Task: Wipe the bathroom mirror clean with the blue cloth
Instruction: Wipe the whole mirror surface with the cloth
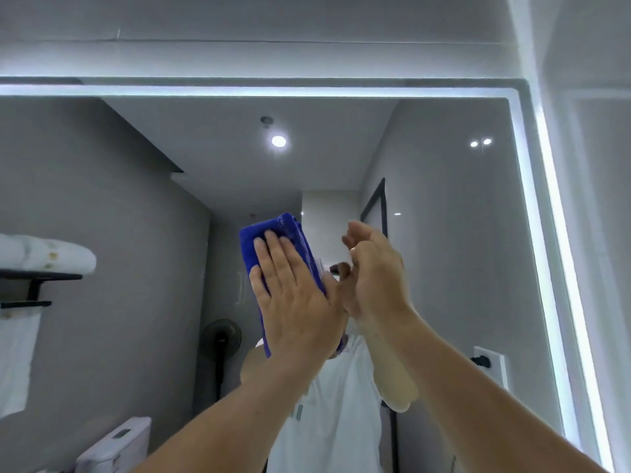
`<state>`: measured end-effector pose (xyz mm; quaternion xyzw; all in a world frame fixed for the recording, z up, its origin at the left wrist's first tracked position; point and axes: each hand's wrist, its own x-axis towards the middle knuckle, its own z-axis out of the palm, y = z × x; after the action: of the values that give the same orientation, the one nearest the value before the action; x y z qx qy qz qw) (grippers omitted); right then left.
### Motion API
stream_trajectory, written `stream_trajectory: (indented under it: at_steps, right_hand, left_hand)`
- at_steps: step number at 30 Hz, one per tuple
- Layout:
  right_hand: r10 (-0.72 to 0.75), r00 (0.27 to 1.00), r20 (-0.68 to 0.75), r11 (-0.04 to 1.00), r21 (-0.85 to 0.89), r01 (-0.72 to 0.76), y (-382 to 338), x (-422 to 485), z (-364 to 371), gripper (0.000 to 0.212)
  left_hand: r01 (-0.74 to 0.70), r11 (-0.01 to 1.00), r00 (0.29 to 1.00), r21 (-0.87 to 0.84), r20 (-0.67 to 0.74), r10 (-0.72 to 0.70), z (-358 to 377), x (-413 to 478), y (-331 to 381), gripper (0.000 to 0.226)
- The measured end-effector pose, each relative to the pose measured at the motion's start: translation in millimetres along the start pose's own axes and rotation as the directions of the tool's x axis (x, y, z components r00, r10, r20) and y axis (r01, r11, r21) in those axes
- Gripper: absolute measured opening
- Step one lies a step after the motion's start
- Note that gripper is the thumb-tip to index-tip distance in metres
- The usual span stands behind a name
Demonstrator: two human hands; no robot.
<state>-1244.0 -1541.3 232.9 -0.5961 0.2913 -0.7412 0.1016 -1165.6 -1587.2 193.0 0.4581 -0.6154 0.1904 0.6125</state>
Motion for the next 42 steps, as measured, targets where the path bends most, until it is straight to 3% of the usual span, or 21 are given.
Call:
stream_trajectory:
  at_steps: [6, 12, 16, 19, 23, 27, 29, 31, 32, 33, 36, 38, 42]
  right_hand:
    - [-0.195, 0.979, -0.055, 0.959, -0.222, 0.178, 19.0, 13.2, -25.7, 0.043]
    - [-0.391, 0.916, -0.088, 0.869, -0.363, 0.336, 19.2, 26.1, -18.5, 0.042]
    - [-0.35, 0.928, -0.128, 0.902, -0.315, 0.296, 1.4, 19.5, -8.2, 0.047]
    - [-0.333, 0.932, -0.143, 0.911, -0.304, 0.278, -7.7, 6.0, 0.2, 0.045]
    - [-0.282, 0.951, -0.123, 0.934, -0.263, 0.243, -5.0, -24.4, 14.2, 0.047]
    - [-0.303, 0.949, -0.085, 0.917, -0.296, 0.266, 6.6, -56.2, 19.7, 0.04]
    - [-0.299, 0.949, -0.097, 0.906, -0.343, 0.25, 12.3, -63.9, 17.6, 0.037]
    - [-0.268, 0.956, -0.116, 0.907, -0.366, 0.21, 14.2, -68.0, 13.7, 0.034]
    - [-0.253, 0.959, -0.129, 0.903, -0.387, 0.186, 14.3, -69.6, 12.0, 0.033]
    - [-0.247, 0.958, -0.144, 0.893, -0.417, 0.168, 14.3, -71.1, 10.4, 0.034]
    - [-0.272, 0.946, -0.175, 0.859, -0.488, 0.156, 16.3, -74.6, 2.1, 0.041]
    - [-0.271, 0.945, -0.182, 0.847, -0.511, 0.145, 18.5, -77.0, -4.6, 0.043]
    - [-0.272, 0.937, -0.217, 0.833, -0.54, 0.117, 23.1, -77.8, -18.1, 0.049]
  left_hand:
    - [-0.223, 0.969, 0.973, 0.106, -0.044, 0.228, -16.6, 111.9, -30.3, 0.077]
    - [-0.403, 0.884, 0.913, 0.237, 0.041, 0.405, -53.9, 221.7, -36.0, 0.07]
    - [-0.496, 0.819, 0.865, 0.289, 0.086, 0.494, -54.1, 205.3, -40.3, 0.067]
    - [-0.677, 0.658, 0.727, 0.33, 0.158, 0.669, -45.8, 148.9, -61.6, 0.064]
    - [-0.887, 0.387, 0.452, 0.252, 0.296, 0.842, -29.0, 52.5, -103.7, 0.065]
    - [-0.981, 0.096, 0.164, 0.17, 0.448, 0.879, -26.0, 12.1, -131.2, 0.065]
    - [-0.99, -0.009, 0.062, 0.144, 0.485, 0.873, -32.1, 25.9, -128.8, 0.065]
    - [-0.987, -0.072, 0.009, 0.146, 0.489, 0.872, -38.8, 51.9, -122.0, 0.063]
    - [-0.982, -0.062, 0.029, 0.176, 0.476, 0.879, -42.2, 69.2, -118.6, 0.062]
    - [-0.974, -0.009, 0.095, 0.224, 0.447, 0.889, -45.4, 88.6, -115.3, 0.062]
    - [-0.868, 0.347, 0.453, 0.356, 0.277, 0.847, -52.3, 151.4, -99.0, 0.064]
    - [-0.757, 0.563, 0.638, 0.332, 0.191, 0.746, -56.5, 175.1, -84.6, 0.065]
    - [-0.568, 0.783, 0.817, 0.253, 0.054, 0.574, -44.1, 152.8, -66.1, 0.067]
